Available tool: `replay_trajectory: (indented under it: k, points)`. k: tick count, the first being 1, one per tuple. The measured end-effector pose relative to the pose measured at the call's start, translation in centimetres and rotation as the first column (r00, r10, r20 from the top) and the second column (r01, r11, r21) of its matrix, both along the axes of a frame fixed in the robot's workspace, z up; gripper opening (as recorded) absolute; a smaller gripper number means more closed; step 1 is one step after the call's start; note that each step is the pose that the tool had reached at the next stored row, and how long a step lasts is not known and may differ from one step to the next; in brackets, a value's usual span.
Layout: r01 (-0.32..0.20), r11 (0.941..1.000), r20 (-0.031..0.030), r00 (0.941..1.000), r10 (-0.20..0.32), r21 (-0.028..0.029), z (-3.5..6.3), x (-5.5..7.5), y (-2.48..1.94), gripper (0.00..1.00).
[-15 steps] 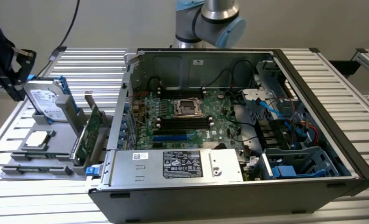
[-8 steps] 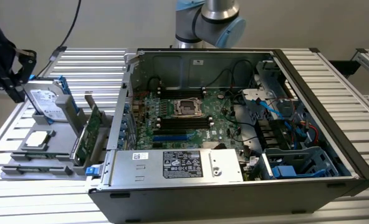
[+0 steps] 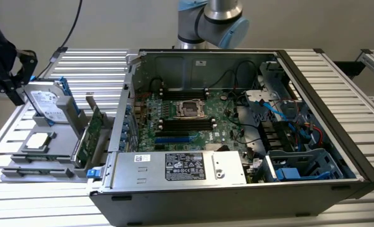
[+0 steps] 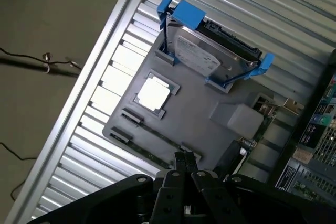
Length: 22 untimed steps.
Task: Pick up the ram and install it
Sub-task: 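Pick up the ram and move it above insertion slot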
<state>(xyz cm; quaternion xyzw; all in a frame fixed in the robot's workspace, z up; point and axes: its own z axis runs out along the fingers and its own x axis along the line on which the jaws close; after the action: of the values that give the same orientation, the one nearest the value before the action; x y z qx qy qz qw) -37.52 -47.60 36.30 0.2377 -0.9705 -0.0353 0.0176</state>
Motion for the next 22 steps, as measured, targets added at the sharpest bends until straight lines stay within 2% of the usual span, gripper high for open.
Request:
replay_trajectory:
  k: [5,10,13,16,19,22]
  points:
    - [-0.09,0.996,-0.0001,0.996,0.09,-0.0001,0.0,0.0,0.0,0.11]
    - [-0.181,0.9836,0.0,0.9836,0.181,-0.0001,-0.01,0.0,0.0,0.11]
    - [-0.234,0.9721,-0.0001,0.9721,0.234,-0.0001,-0.01,0.0,0.0,0.11]
    - [-0.287,0.958,-0.0001,0.958,0.287,-0.0001,-0.02,0.0,0.0,0.11]
    - [-0.338,0.9411,-0.0001,0.9411,0.338,-0.0001,-0.03,0.0,0.0,0.11]
    - [-0.39,0.9209,-0.0001,0.9209,0.39,-0.0001,-0.04,0.0,0.0,0.11]
